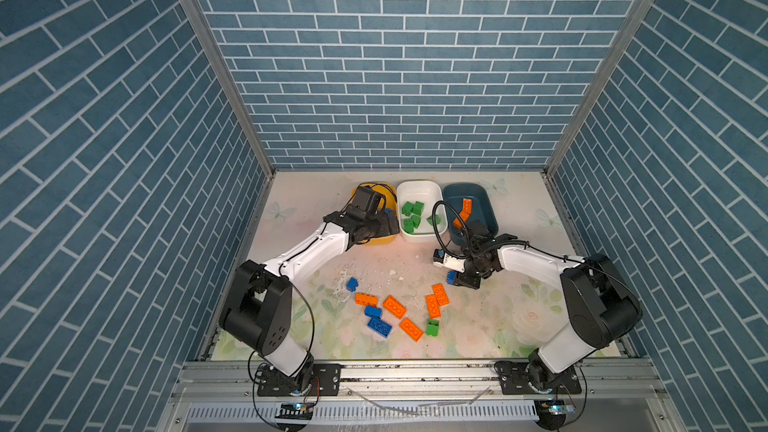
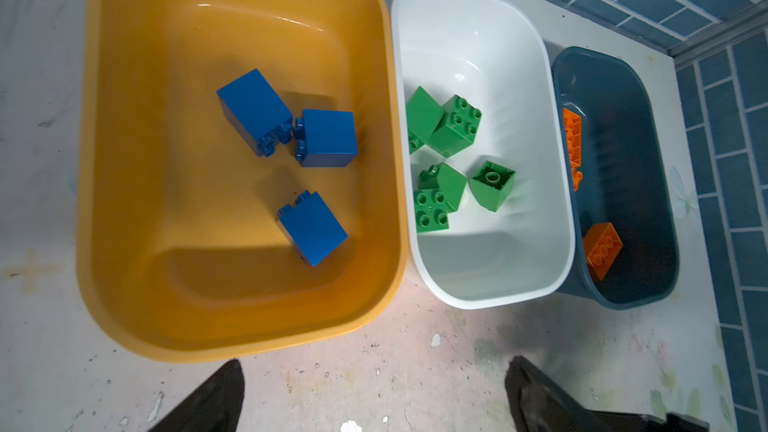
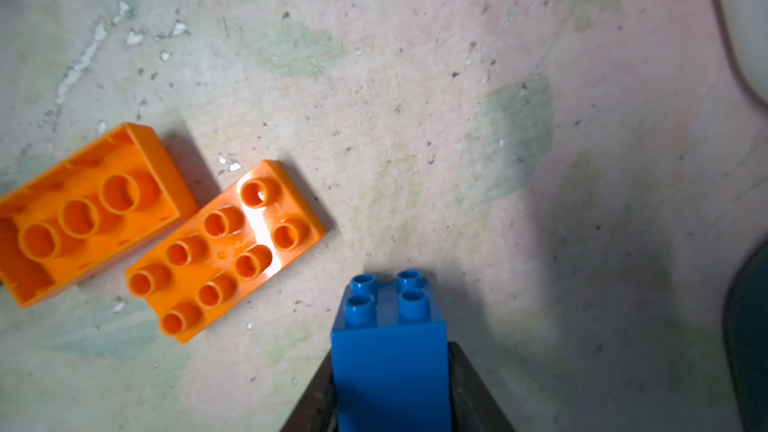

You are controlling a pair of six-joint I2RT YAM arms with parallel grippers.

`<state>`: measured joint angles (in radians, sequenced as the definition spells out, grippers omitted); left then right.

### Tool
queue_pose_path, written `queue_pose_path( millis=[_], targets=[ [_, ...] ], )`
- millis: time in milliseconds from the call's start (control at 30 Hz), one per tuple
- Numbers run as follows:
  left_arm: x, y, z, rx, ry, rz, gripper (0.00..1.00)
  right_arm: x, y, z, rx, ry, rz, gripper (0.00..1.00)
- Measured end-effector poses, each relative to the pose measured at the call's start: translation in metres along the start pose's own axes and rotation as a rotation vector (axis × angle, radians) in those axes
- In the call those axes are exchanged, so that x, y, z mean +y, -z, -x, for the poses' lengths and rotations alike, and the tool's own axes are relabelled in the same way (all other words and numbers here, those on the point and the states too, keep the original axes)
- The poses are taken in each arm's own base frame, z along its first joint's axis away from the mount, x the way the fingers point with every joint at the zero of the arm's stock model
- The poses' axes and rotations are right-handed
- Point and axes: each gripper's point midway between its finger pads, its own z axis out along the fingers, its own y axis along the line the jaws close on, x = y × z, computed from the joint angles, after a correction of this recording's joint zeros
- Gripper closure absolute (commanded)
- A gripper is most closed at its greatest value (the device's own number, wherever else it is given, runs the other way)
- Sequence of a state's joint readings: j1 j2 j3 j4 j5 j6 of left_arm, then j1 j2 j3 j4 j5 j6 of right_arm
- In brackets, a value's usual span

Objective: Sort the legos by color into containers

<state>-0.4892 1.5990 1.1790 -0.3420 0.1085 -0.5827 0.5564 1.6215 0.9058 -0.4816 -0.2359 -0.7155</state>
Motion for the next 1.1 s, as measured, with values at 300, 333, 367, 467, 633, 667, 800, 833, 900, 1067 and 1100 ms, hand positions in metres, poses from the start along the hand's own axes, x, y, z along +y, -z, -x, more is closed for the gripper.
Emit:
queue_pose_path(
  millis=[300,333,367,467,633,667,800,833,900,1067,1100],
  targets=[
    [-0.028,0.003,-0.019,0.102,-0.11,-0.172,0.04,-0.01,0.029,0.028,-0.153,0.035,-0.108,0.75],
    [-0.032,0.004,-0.023,0.117,-0.121,-0.199,0.05,-0.012,0.039,0.036,-0.199,0.045,-0.136,0.75],
    [-0.035,0.005,-0.028,0.134,-0.127,-0.225,0.06,-0.014,0.046,0.042,-0.235,0.05,-0.157,0.75],
    [-0.047,0.008,-0.044,0.201,-0.138,-0.326,0.08,-0.019,0.067,0.061,-0.348,0.066,-0.22,0.75],
    [-0.076,0.021,-0.06,0.27,-0.162,-0.489,0.11,-0.027,0.084,0.086,-0.469,0.101,-0.285,0.74],
    [-0.081,0.023,-0.062,0.277,-0.168,-0.511,0.12,-0.028,0.085,0.089,-0.484,0.108,-0.292,0.74],
    [-0.095,0.026,-0.072,0.314,-0.185,-0.578,0.14,-0.027,0.092,0.103,-0.547,0.128,-0.304,0.74],
    [-0.097,0.026,-0.075,0.324,-0.187,-0.588,0.14,-0.027,0.094,0.107,-0.564,0.137,-0.307,0.73],
    [-0.1,0.023,-0.079,0.344,-0.189,-0.599,0.15,-0.026,0.096,0.115,-0.595,0.15,-0.306,0.73],
    [-0.106,0.013,-0.086,0.373,-0.186,-0.621,0.19,-0.019,0.092,0.131,-0.655,0.161,-0.266,0.73],
    [-0.107,0.013,-0.086,0.375,-0.181,-0.624,0.22,-0.018,0.089,0.132,-0.657,0.156,-0.255,0.73]
  ],
)
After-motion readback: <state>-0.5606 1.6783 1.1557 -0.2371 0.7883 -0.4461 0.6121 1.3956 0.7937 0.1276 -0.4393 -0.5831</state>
